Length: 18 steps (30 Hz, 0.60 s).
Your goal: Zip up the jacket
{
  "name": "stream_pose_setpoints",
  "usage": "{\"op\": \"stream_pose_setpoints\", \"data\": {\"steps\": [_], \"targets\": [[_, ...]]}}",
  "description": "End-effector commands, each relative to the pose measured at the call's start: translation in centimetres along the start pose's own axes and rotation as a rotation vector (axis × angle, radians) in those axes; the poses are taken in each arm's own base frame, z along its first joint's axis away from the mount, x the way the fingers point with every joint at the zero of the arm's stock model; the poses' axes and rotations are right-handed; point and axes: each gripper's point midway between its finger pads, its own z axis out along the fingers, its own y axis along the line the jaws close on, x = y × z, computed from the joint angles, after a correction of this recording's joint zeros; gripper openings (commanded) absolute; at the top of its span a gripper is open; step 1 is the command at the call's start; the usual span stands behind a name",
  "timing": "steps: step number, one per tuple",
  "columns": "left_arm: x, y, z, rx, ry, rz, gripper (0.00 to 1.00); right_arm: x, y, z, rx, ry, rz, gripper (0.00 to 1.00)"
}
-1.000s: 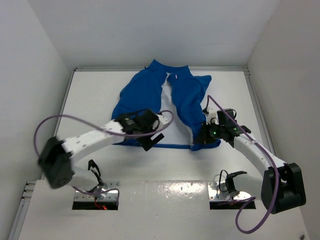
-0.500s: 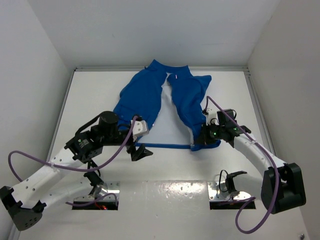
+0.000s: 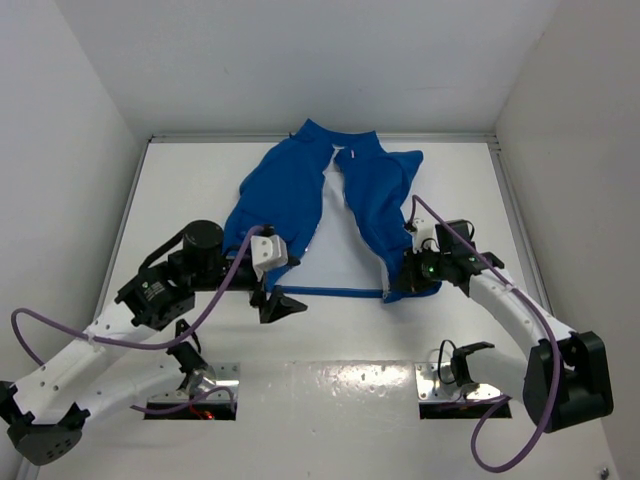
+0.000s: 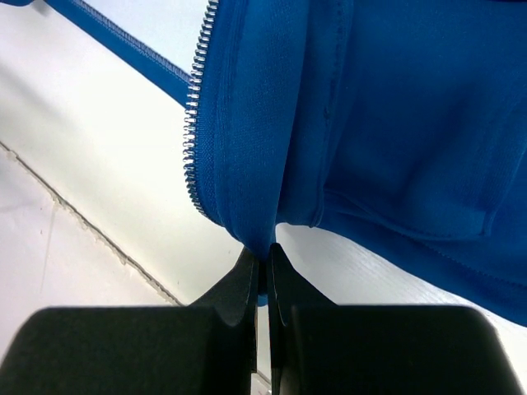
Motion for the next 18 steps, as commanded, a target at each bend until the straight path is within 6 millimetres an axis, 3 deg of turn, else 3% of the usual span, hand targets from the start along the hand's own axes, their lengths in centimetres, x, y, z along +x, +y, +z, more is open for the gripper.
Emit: {"op": "stream_pose_setpoints", "data": {"steps": [1,3,4,5,7,8,10,13,18], "targets": [[-1.1,0.9,0.0,-0.059,-0.004,-0.042,1.0,0.2,-0.3,-0.1,0.018,-0.001,-0.019,0.0],[1.2,1.9,0.6,-0.1,0.114,-0.091,1.0,0.2,-0.5,-0.1,0.023,0.002,-0.031,0.0],[3.7,3.5,1.7,-0.147,0.239,-0.148,0.95,0.3,-0.3,-0.1,0.02,0.006,-0.027,0.0],[5.4,3.7,1.5,-0.162,0.338,-0.192,0.76,0.2,-0.4,-0.1,0.021,0.005,-0.031,0.0],[9.0,5.2,1.8,-0.25,0.492,-0.245,0.57,0.3,-0.5,-0.1,0.025,0.007,-0.027,0.0],[11.3,5.4,2.1,-0.259,0.588,-0.297,0.53,0.4,-0.4,-0.1,0.023,0.009,-0.029,0.0],[13.3,5.9,2.3,-0.298,0.647,-0.331,0.57,0.1,-0.4,-0.1,0.024,0.002,-0.026,0.0],[14.6,7.4,2.2,-0.4,0.686,-0.358,0.61,0.1,-0.4,-0.1,0.021,0.001,-0.03,0.0],[17.8,11.7,-0.2,-0.644,0.85,-0.313,0.55,-0.1,-0.4,-0.1,0.022,-0.003,-0.035,0.0]]}}
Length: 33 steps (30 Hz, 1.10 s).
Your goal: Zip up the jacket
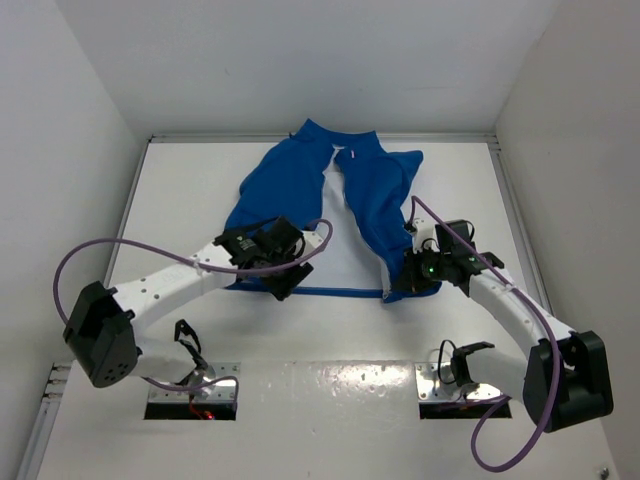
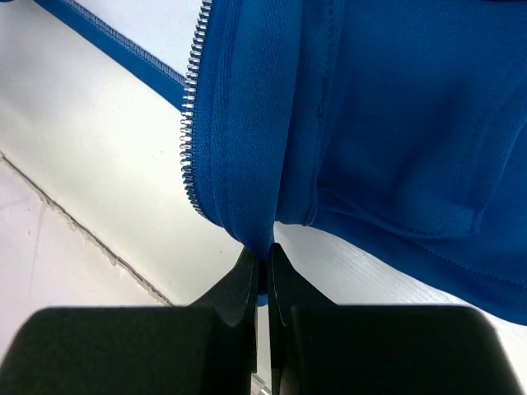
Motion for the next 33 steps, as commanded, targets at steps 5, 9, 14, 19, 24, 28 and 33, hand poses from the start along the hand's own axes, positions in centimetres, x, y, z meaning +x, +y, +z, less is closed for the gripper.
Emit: {"op": "stream_pose_setpoints", "data": {"steps": [5,9,14,19,24,28,33], "targets": [[1.2,4.8,1.8,-0.239,0.136,-0.047,0.52,-0.2,0.0,0.1,-0.002,0.001,-0.018,0.0],[1.1,6.0,2.6,-0.305,0.158,-0.093,0.6,-0.2,-0.1,0.3,-0.002,0.002,-0.016,0.0],[0.9,6.9,3.8,-0.317,0.193,-0.135,0.6,-0.1,-0.1,0.3,-0.002,-0.001,-0.016,0.0],[1.0,7.3,4.7,-0.306,0.221,-0.167,0.59,-0.1,-0.2,0.3,0.0,-0.002,-0.017,0.0],[1.2,7.0,5.2,-0.286,0.245,-0.167,0.58,-0.2,-0.2,0.2,0.003,-0.003,-0.027,0.0],[2.0,6.7,5.4,-0.276,0.263,-0.166,0.58,0.1,-0.3,0.2,0.008,0.005,-0.02,0.0],[1.7,6.4,4.8,-0.274,0.25,-0.159,0.56,0.2,-0.3,0.3,0.006,0.005,-0.022,0.0]]}}
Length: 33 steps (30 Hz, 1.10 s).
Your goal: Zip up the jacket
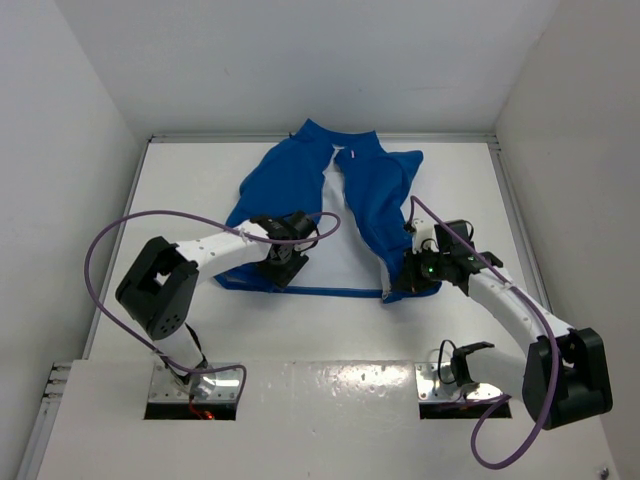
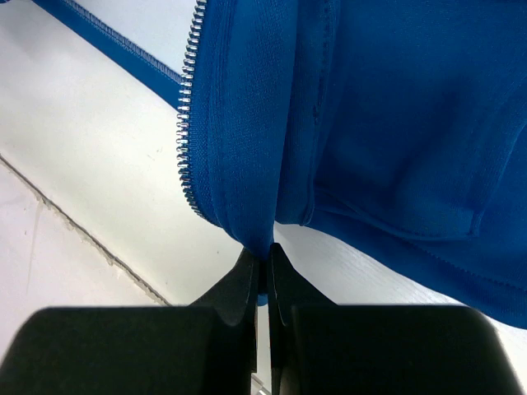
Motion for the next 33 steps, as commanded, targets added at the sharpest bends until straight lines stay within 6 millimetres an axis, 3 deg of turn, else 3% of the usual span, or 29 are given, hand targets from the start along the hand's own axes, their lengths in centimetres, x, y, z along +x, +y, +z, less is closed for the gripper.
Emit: {"op": "stream_pose_setpoints", "data": {"steps": [1,11,33], "targets": [[-0.5,0.0,-1.1,0.009,-0.027,-0.021,0.56,0.1,-0.2,0.1,0.007,-0.002,-0.023,0.0],[-0.8,-0.3,-3.4,0.019,-0.091,-0.008,0.55,0.0,-0.3,0.1,0.009,-0.007,-0.019,0.0],[1.0,-1.3,-1.0,-0.001,0.0,0.003,0.63,-0.1,-0.3,0.1,0.015,-0.01,-0.024,0.0]]}}
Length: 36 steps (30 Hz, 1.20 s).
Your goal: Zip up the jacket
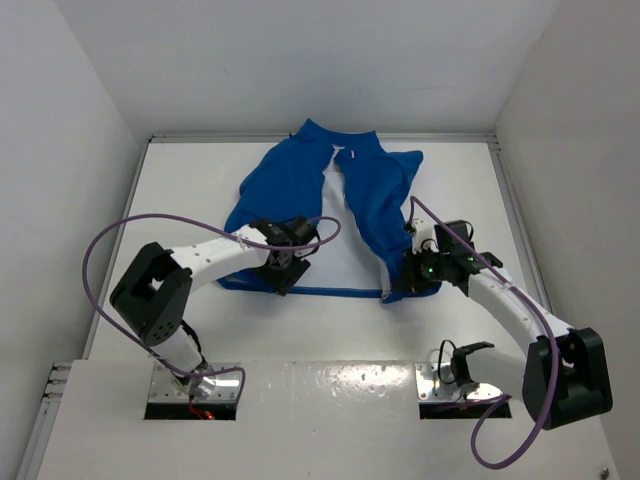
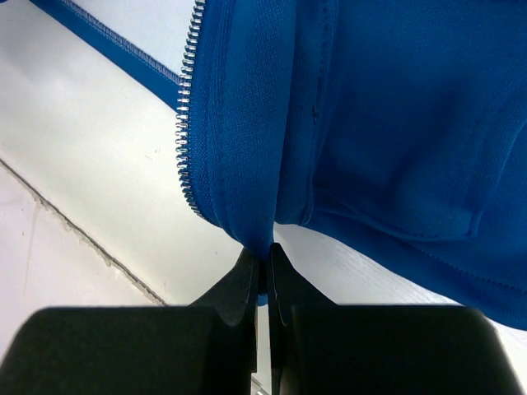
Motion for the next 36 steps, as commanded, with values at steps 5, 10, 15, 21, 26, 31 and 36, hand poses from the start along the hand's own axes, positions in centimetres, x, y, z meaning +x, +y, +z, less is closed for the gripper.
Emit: {"op": "stream_pose_setpoints", "data": {"steps": [5,10,15,21,26,31,36], "targets": [[0.8,-0.5,1.3,-0.013,0.053,0.006,0.63,0.0,-0.3,0.1,0.013,-0.005,-0.019,0.0],[0.2,-0.7,1.8,-0.014,0.055,-0.012,0.62,0.3,-0.3,0.2,0.013,0.003,-0.013,0.0],[-0.2,-0.1,2.3,-0.029,0.067,-0.03,0.59,0.3,-0.4,0.2,0.013,0.002,-0.014,0.0],[-0.9,0.2,2.7,-0.041,0.07,-0.047,0.58,0.4,-0.4,0.2,0.016,0.002,-0.014,0.0],[-1.5,0.6,2.7,-0.051,0.062,-0.058,0.55,0.3,-0.5,0.3,0.014,-0.001,-0.014,0.0],[-1.3,0.9,3.0,-0.054,0.073,-0.065,0.54,0.3,-0.5,0.3,0.014,-0.003,-0.015,0.0],[-0.5,0.9,3.3,-0.055,0.092,-0.051,0.54,0.4,-0.5,0.4,0.016,0.002,-0.017,0.0]]}}
